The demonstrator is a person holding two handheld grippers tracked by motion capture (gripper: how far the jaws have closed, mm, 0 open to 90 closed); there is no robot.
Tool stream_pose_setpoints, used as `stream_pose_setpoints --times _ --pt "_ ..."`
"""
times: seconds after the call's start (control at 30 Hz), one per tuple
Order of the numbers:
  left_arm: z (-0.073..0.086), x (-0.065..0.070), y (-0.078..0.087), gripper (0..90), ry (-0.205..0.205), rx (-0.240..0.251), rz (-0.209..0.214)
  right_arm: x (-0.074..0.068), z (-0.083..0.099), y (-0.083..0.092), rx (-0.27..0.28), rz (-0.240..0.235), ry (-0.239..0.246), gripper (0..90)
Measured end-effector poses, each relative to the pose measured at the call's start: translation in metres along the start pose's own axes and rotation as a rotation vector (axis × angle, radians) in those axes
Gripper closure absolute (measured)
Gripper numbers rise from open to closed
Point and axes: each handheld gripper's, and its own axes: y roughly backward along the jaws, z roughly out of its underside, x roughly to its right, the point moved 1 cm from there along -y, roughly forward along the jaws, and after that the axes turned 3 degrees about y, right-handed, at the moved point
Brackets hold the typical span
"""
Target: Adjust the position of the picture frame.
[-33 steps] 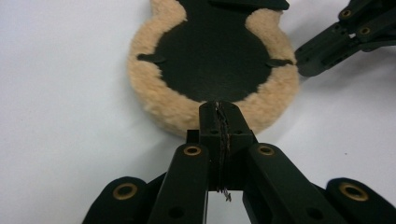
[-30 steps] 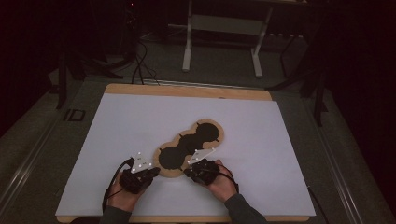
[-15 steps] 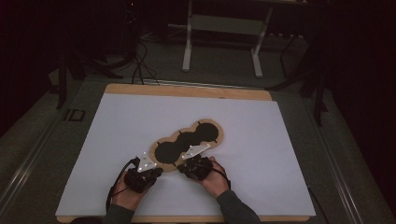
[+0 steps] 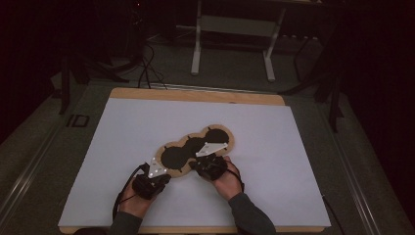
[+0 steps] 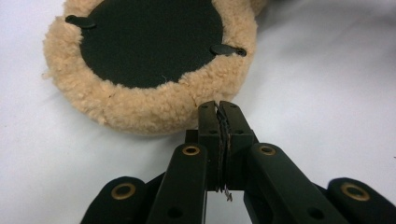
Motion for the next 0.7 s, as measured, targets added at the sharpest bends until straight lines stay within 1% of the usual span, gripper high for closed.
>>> stream_pose_setpoints --times 0.07,0.13,0.2,0.23,0.27,0.37,0.5,0.53,0.6,0.63,0.7 --pt "0.0 0.001 -0.001 88.8 -0.003 -0.007 0.002 0.007 -0.004 0.006 0.018 0.033 -0.021 89.7" --pt "0.0 0.001 -0.003 88.9 -0.004 -0.008 0.004 0.016 -0.006 0.01 0.031 0.074 -0.046 84.3" --pt "0.0 0.002 -0.004 88.8 -0.003 -0.01 0.003 0.023 -0.007 0.011 0.034 0.096 -0.081 81.9" --pt "-0.001 0.002 -0.004 88.8 -0.01 -0.017 0.004 0.023 -0.007 0.011 0.034 0.096 -0.081 81.9" --pt "-0.001 0.003 -0.006 88.8 -0.01 -0.017 0.004 0.029 -0.006 0.009 0.023 0.123 -0.095 72.7" --pt "0.0 0.004 -0.008 88.8 -0.014 -0.027 0.003 0.036 -0.004 0.006 0.021 0.159 -0.142 62.4" --pt "-0.001 0.004 -0.009 88.9 -0.017 -0.035 0.0 0.046 -0.001 0.001 0.011 0.138 -0.2 58.6" --pt "-0.001 0.004 -0.01 88.9 -0.018 -0.036 -0.001 0.047 0.0 -0.001 0.006 0.129 -0.207 57.9" --pt "-0.001 0.003 -0.011 89.1 -0.017 -0.038 -0.002 0.048 0.001 -0.004 -0.011 0.126 -0.214 56.3" --pt "-0.001 0.003 -0.011 89.1 -0.017 -0.038 -0.002 0.048 0.001 -0.004 -0.011 0.126 -0.214 56.3" --pt "-0.001 0.003 -0.011 89.3 -0.018 -0.039 -0.002 0.049 0.002 -0.008 -0.025 0.111 -0.226 54.8"
